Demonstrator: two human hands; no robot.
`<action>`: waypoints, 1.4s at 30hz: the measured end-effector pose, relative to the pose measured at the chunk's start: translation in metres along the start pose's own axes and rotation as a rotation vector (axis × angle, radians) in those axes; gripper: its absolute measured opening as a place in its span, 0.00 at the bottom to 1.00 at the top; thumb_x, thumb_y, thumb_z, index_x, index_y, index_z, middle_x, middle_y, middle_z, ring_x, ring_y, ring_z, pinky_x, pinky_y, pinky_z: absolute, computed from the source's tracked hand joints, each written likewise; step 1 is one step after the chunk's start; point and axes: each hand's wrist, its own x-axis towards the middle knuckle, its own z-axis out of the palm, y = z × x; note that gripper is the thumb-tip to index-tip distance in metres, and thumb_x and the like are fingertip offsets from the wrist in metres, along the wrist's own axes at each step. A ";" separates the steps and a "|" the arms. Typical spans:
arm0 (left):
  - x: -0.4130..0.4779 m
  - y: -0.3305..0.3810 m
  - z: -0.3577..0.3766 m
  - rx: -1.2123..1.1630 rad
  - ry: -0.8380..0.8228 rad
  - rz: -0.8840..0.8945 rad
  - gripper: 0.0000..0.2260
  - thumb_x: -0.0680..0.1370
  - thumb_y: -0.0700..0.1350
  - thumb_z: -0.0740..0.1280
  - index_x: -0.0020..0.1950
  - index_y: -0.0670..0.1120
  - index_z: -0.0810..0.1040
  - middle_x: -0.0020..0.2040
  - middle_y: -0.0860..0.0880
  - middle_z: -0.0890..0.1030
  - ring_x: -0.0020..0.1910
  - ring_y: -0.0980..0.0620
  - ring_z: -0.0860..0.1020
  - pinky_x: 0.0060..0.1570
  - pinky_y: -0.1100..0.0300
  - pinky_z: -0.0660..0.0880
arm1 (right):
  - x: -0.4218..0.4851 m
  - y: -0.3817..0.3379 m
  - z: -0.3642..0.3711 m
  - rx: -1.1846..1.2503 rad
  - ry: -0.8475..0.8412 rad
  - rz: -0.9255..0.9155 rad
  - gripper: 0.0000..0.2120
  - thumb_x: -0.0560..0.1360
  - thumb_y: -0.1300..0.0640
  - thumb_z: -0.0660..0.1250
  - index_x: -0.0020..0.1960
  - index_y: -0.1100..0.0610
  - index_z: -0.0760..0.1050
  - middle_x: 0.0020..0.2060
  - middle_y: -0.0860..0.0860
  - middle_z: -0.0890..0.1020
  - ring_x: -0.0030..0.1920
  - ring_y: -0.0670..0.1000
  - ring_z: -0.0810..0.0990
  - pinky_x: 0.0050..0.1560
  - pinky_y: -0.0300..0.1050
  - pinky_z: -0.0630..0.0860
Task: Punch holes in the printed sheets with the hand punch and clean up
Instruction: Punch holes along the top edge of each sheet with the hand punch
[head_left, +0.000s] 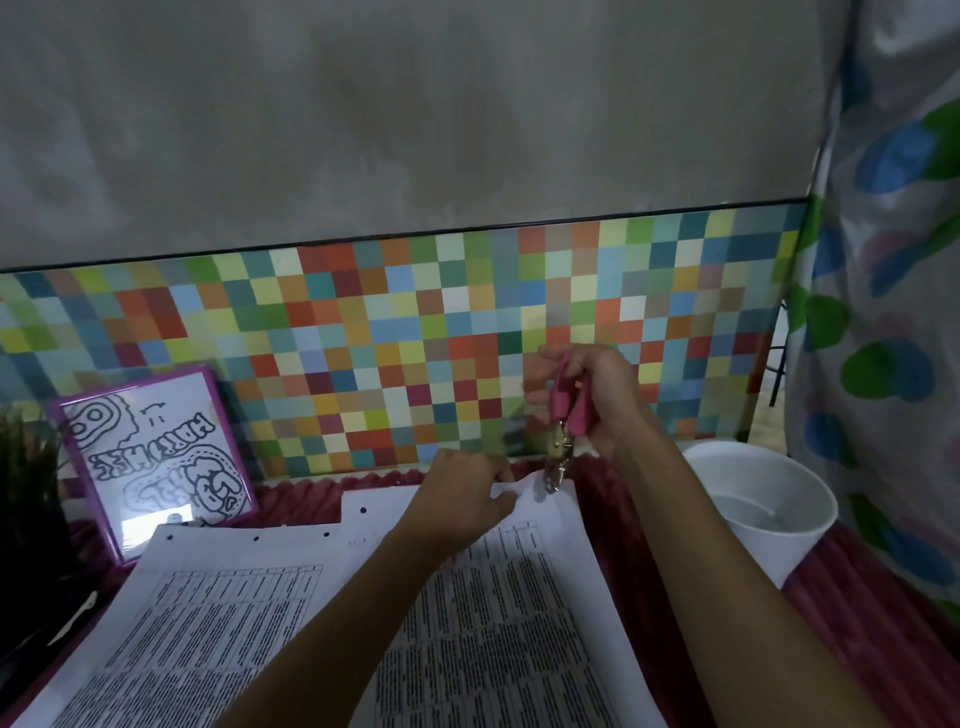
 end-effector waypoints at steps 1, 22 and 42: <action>-0.001 -0.003 0.000 -0.054 -0.010 -0.034 0.09 0.77 0.48 0.67 0.52 0.45 0.82 0.43 0.52 0.80 0.41 0.54 0.74 0.51 0.56 0.70 | -0.001 -0.004 -0.001 0.028 0.018 -0.014 0.19 0.71 0.67 0.54 0.59 0.67 0.74 0.41 0.59 0.79 0.34 0.56 0.79 0.34 0.47 0.75; -0.107 -0.018 -0.053 -0.836 0.427 -0.678 0.26 0.69 0.49 0.77 0.62 0.50 0.70 0.56 0.51 0.81 0.53 0.54 0.81 0.45 0.66 0.78 | -0.024 -0.026 0.001 -0.980 -0.240 -0.195 0.08 0.74 0.61 0.70 0.36 0.58 0.79 0.32 0.49 0.78 0.34 0.48 0.75 0.36 0.39 0.67; -0.263 -0.101 -0.184 -0.667 0.014 -0.854 0.07 0.74 0.38 0.72 0.50 0.47 0.82 0.44 0.52 0.86 0.37 0.61 0.83 0.32 0.72 0.73 | -0.011 0.019 0.173 -1.160 -0.351 0.023 0.02 0.68 0.60 0.66 0.39 0.54 0.76 0.29 0.51 0.64 0.28 0.48 0.61 0.31 0.42 0.60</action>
